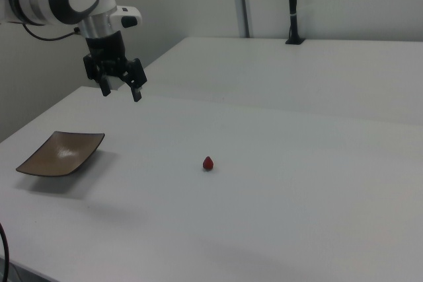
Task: Strawberries on a ceramic plate
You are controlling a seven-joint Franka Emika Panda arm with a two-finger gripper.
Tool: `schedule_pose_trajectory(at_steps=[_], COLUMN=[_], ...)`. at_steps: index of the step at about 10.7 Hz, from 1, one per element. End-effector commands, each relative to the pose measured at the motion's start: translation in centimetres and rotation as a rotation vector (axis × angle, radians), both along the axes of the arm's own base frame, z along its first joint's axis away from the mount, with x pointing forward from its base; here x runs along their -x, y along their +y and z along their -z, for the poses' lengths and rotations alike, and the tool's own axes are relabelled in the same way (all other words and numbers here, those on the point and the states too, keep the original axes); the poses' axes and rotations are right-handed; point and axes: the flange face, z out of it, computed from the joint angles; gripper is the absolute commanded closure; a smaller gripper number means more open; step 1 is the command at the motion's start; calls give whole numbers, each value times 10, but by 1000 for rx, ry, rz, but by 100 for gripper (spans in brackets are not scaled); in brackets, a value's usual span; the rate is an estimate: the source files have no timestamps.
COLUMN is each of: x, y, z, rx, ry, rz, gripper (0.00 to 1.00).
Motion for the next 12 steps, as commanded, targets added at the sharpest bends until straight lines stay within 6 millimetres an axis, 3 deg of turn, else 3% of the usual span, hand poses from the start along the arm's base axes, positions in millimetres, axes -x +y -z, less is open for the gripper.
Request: schedule_pose_trajectory(at_steps=[1,10,11,12], x=[1,-7,-10,-19], y=[4,2,0,-1], z=[2,11,4,11], rx=[-11,11,10,6], ry=[-21,-12,-29,-19], rz=[10,8,12,17], gripper=[0,0,0,0])
